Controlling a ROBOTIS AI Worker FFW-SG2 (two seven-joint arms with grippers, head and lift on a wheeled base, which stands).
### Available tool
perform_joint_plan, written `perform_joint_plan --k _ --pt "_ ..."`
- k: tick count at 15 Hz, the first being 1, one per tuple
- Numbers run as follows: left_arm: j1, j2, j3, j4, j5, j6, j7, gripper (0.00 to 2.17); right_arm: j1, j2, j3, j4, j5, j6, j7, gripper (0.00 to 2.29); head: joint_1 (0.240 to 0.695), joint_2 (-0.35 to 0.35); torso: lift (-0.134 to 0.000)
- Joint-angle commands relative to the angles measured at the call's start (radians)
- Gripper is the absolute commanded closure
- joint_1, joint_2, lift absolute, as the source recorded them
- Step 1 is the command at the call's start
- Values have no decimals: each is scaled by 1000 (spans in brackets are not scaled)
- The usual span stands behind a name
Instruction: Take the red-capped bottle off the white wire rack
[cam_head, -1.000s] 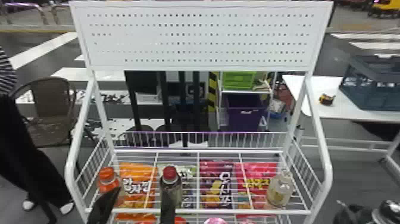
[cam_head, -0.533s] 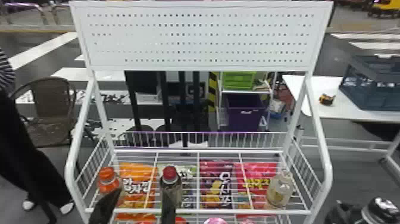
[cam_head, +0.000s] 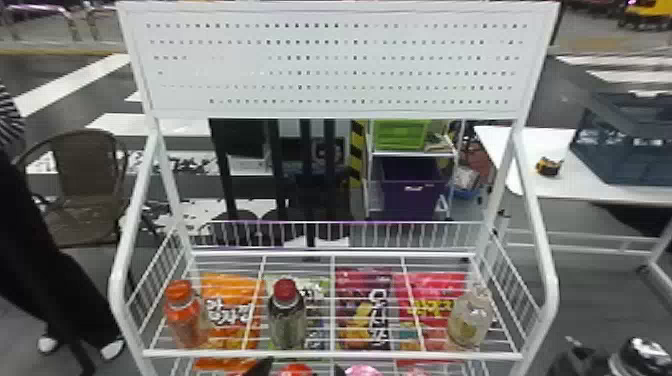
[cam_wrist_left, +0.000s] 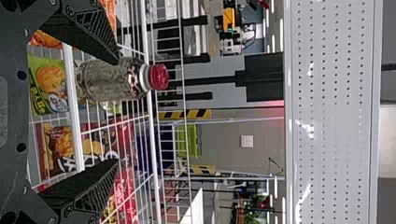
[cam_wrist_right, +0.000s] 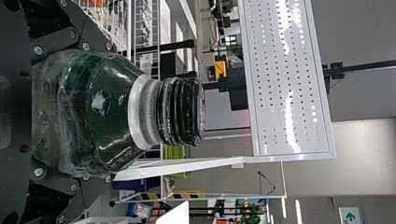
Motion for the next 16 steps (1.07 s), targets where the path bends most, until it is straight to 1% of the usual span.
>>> perform_joint_plan --k 1,4,5,8,13,16 --pt "-67 -33 -15 110 13 -33 0 144 14 1 0 1 -2 -23 1 1004 499 0 0" --pt "-143 -65 -14 226 43 -64 9 144 32 1 -8 8 -7 -72 1 1004 499 0 0" --pt "-169 -72 -14 263 48 -76 29 144 35 1 -9 9 -8 -75 1 1004 499 0 0" --pt "-234 -88 -14 346 50 -73 35 144 43 1 -14 11 -12 -94 1 1004 499 0 0" --pt "-309 -95 6 432 51 -73 55 144 58 1 -17 9 -13 -112 2 1004 499 0 0" --pt "-347 -99 14 469 63 -73 53 144 63 1 -17 3 -12 -115 2 1004 499 0 0"
